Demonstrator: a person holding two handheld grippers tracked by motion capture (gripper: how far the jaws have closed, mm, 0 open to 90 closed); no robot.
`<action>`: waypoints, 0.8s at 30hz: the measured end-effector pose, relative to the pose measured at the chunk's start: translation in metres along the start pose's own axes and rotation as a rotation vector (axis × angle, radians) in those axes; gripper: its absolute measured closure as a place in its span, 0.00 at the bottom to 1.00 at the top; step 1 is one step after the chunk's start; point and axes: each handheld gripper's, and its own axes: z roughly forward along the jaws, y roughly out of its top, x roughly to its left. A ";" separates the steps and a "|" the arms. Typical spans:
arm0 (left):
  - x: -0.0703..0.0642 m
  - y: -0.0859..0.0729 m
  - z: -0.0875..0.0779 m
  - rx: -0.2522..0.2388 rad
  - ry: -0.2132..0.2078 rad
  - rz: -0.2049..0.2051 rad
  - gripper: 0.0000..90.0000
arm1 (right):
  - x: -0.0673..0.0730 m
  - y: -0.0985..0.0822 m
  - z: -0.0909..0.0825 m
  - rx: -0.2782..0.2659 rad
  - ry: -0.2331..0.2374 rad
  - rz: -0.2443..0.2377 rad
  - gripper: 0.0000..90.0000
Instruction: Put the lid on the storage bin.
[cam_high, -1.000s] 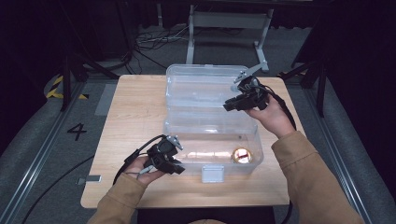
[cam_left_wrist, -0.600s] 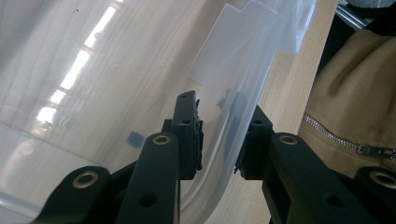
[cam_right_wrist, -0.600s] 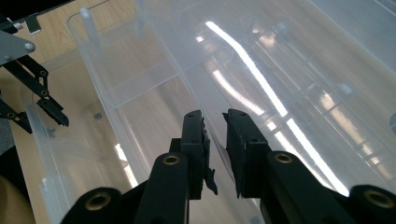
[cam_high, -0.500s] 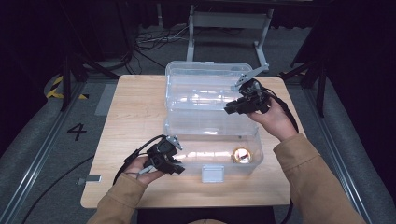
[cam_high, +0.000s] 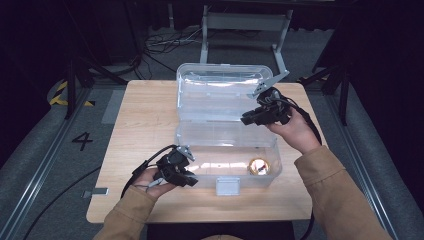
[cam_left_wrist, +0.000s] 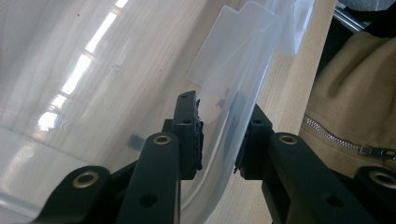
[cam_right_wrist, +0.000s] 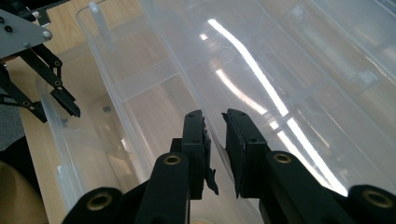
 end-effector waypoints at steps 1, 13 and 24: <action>0.000 0.000 0.000 -0.001 0.000 0.000 0.82 | 0.000 0.000 0.000 0.001 0.000 -0.004 0.87; 0.000 0.000 0.000 -0.007 0.002 0.004 0.82 | 0.008 -0.005 -0.003 -0.003 -0.001 -0.022 0.88; 0.000 -0.001 0.000 -0.016 -0.001 0.005 0.82 | 0.015 -0.009 -0.005 -0.003 0.004 -0.039 0.88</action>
